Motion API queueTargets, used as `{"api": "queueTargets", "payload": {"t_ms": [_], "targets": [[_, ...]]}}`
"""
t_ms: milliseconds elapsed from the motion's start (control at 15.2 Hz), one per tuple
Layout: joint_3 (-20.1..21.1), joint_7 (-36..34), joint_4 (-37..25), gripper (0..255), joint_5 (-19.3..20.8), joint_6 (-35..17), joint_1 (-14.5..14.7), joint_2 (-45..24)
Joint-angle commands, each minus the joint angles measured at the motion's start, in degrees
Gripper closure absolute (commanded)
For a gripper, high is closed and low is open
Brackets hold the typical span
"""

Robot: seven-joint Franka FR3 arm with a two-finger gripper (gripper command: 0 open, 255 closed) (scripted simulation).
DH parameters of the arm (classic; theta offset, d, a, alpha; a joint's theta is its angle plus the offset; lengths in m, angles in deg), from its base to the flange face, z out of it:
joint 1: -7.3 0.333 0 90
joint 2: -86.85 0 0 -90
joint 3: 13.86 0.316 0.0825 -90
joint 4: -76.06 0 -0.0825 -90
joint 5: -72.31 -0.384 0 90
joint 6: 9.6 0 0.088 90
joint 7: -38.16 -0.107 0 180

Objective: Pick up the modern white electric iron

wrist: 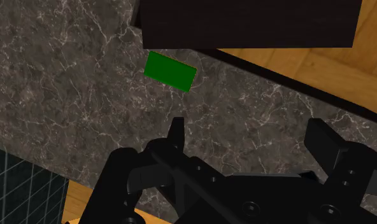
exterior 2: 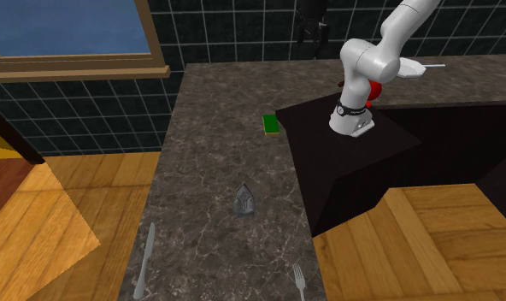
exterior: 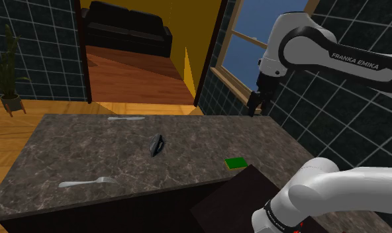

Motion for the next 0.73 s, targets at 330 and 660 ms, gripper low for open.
{"api": "queueTargets", "payload": {"t_ms": [330,660], "targets": [[1.06,-1.87,5.96,0,-2.08,-12.54,1.19,-2.88],[2.38,-3.45,9.78,0,-3.88,-25.54,2.37,-8.25]]}}
